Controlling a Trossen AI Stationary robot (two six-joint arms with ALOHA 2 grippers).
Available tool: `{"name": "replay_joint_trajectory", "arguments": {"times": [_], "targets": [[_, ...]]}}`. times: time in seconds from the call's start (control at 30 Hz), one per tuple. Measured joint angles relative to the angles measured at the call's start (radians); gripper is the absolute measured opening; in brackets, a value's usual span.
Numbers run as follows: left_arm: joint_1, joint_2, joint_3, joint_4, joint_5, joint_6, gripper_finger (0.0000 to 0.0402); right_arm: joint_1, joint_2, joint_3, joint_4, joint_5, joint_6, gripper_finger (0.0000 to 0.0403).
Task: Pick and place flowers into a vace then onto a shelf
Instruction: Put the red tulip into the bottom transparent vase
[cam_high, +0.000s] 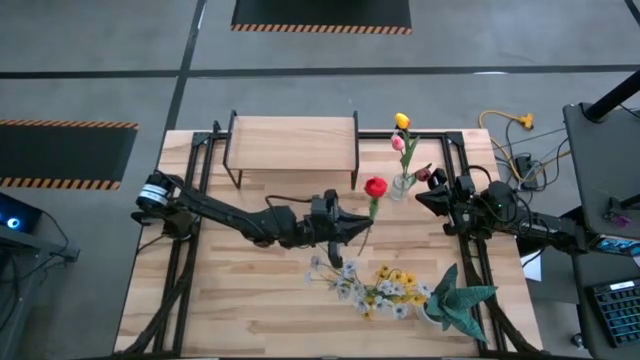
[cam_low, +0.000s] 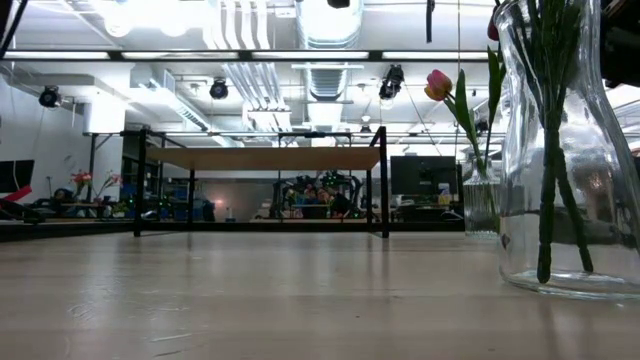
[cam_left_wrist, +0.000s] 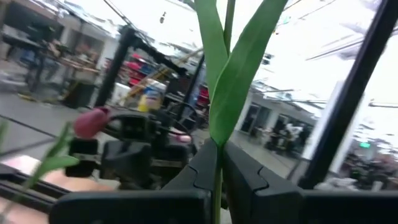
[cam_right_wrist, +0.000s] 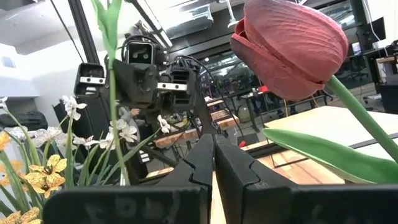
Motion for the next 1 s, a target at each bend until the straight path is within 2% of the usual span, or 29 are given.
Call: {"name": "replay_joint_trajectory", "arguments": {"times": [0.2, 0.43, 0.6, 0.87, 1.0], "targets": [[-0.006, 0.0, 0.0, 0.023, 0.092, -0.058, 0.0, 0.0, 0.0, 0.0, -0.001, 0.0, -0.003, 0.0009], [-0.007, 0.051, 0.006, 0.067, 0.123, -0.103, 0.0, 0.0, 0.0, 0.0, -0.002, 0.001, -0.014, 0.0009], [-0.007, 0.119, 0.067, 0.089, 0.13, -0.117, 0.0, 0.0, 0.001, 0.0, -0.004, 0.002, -0.013, 0.0009], [-0.008, 0.187, 0.177, 0.089, 0.248, -0.117, 0.0, 0.0, 0.001, 0.0, -0.004, 0.002, -0.011, 0.0009], [-0.011, 0.201, 0.167, 0.083, 0.29, -0.117, 0.0, 0.0, 0.001, 0.0, -0.006, 0.0, -0.011, 0.0009]]}}
